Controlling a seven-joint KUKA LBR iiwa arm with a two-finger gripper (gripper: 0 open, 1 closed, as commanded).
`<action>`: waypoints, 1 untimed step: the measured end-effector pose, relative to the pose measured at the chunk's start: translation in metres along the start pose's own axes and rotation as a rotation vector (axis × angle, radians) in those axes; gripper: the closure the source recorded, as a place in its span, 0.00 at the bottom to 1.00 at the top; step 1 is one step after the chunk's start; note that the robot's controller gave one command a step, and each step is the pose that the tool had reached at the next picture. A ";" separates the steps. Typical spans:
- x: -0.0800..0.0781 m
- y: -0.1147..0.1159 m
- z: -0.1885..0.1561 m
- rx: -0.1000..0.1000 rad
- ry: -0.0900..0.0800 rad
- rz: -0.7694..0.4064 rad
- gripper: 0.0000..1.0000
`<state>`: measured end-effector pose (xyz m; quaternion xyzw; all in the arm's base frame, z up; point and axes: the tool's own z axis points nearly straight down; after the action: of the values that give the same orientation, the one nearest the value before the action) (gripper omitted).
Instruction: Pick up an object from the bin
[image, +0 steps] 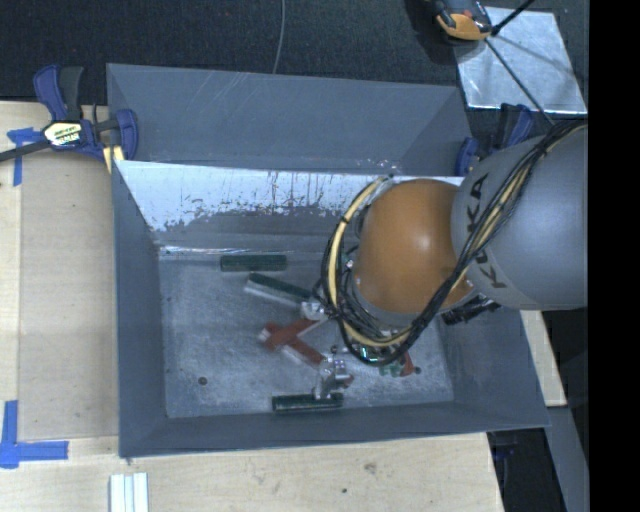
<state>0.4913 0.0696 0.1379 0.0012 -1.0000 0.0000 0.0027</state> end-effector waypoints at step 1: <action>-0.001 0.000 -0.003 0.000 -0.005 0.001 0.00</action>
Offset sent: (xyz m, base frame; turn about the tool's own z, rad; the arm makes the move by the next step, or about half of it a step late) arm 0.0249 -0.0021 -0.0435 -0.3943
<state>0.4925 0.0695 0.1404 0.0008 -1.0000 -0.0002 0.0001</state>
